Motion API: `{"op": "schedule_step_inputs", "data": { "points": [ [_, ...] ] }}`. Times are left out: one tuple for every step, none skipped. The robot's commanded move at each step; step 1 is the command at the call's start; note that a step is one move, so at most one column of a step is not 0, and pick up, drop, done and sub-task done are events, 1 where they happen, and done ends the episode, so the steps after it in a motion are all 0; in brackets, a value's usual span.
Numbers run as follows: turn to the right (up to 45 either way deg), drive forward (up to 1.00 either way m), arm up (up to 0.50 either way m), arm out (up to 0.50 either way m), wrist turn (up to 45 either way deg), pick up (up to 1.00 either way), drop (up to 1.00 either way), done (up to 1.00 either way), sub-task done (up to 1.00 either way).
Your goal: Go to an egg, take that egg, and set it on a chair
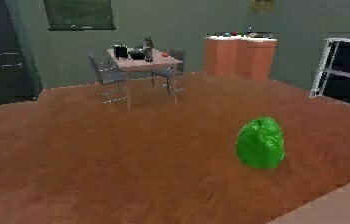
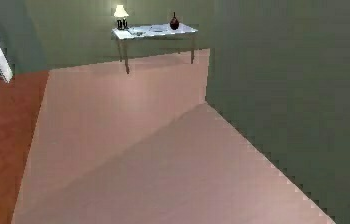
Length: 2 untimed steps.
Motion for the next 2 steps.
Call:
{"op": "schedule_step_inputs", "data": {
  "points": [
    [0.0, 1.0, 0.0, 0.0, 0.0, 0.0, 0.0, 0.0, 0.0],
    [-3.0, 0.0, 0.0, 0.0, 0.0, 0.0, 0.0, 0.0, 0.0]
  ]
}}
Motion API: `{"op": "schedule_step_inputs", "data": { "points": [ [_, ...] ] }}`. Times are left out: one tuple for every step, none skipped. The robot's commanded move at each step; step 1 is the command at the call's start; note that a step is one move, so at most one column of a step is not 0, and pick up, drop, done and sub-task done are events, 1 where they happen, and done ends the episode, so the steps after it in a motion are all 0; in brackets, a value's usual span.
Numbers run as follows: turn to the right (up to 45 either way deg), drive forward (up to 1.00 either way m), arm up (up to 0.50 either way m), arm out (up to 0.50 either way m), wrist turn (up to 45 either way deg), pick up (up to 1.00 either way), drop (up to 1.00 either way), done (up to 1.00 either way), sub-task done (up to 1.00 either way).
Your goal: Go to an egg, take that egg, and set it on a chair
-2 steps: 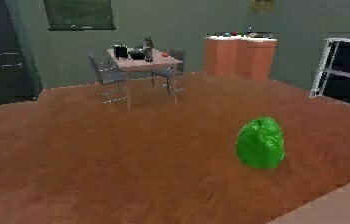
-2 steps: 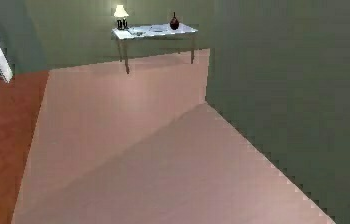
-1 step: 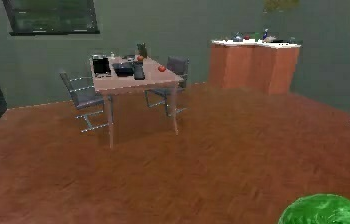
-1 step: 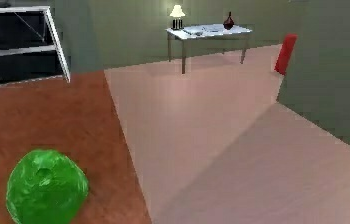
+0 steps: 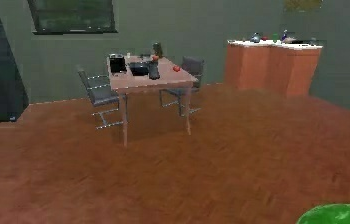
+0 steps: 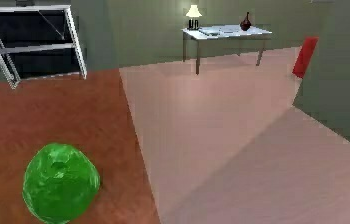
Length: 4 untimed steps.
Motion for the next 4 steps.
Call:
{"op": "schedule_step_inputs", "data": {
  "points": [
    [0.0, 0.9, 0.0, 0.0, 0.0, 0.0, 0.0, 0.0, 0.0],
    [6.0, 0.0, 0.0, 0.0, 0.0, 0.0, 0.0, 0.0, 0.0],
    [0.0, 0.5, 0.0, 0.0, 0.0, 0.0, 0.0, 0.0, 0.0],
    [45.0, 0.0, 0.0, 0.0, 0.0, 0.0, 0.0, 0.0, 0.0]
  ]
}}
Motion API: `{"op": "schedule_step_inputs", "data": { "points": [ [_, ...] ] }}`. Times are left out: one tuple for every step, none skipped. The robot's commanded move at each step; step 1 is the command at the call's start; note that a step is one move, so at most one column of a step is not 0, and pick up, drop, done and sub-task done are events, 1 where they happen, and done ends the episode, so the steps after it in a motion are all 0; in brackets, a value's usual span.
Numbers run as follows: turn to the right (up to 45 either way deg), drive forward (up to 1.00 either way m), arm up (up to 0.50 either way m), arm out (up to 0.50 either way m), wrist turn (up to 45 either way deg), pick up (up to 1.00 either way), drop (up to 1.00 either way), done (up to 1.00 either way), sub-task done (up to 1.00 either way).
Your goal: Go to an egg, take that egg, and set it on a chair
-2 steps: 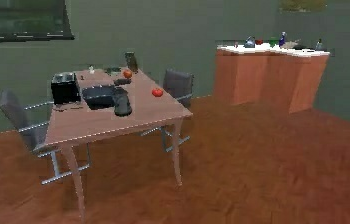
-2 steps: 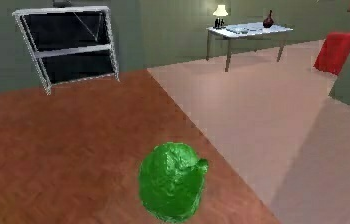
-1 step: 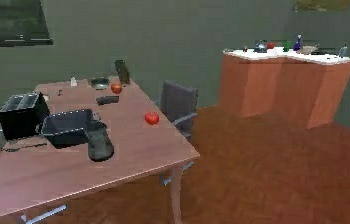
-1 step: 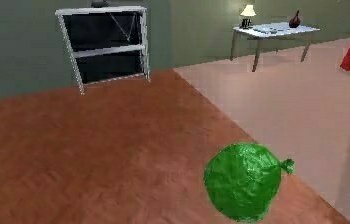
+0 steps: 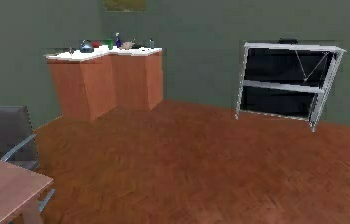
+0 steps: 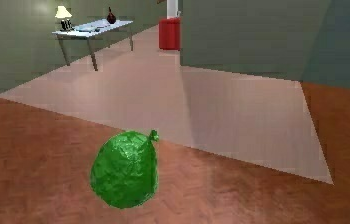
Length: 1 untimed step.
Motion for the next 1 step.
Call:
{"op": "schedule_step_inputs", "data": {
  "points": [
    [18.0, 0.0, 0.0, 0.0, 0.0, 0.0, 0.0, 0.0, 0.0]
  ]
}}
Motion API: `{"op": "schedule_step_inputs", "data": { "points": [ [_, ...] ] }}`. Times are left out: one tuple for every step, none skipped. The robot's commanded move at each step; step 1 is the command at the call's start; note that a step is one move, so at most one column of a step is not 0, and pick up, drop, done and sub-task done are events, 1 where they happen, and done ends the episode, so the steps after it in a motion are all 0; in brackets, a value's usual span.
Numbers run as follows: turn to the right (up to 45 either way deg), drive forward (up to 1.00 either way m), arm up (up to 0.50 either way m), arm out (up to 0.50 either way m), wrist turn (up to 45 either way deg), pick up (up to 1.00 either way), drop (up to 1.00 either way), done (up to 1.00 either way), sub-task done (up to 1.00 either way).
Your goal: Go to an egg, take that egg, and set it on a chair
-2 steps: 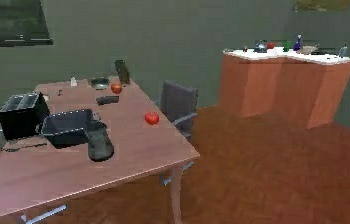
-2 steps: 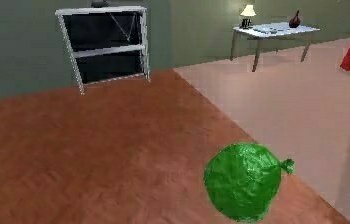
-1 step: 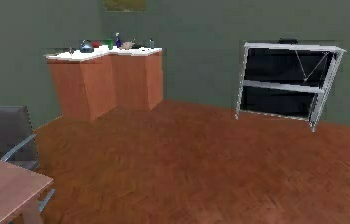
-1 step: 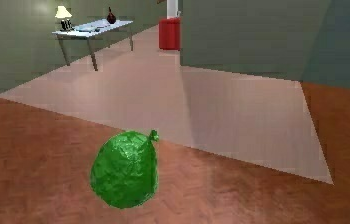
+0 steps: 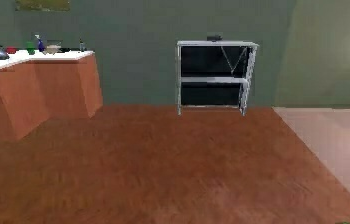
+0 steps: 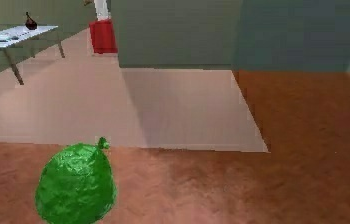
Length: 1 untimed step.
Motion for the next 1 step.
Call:
{"op": "schedule_step_inputs", "data": {
  "points": [
    [0.0, 0.75, 0.0, 0.0, 0.0, 0.0, 0.0, 0.0, 0.0]
  ]
}}
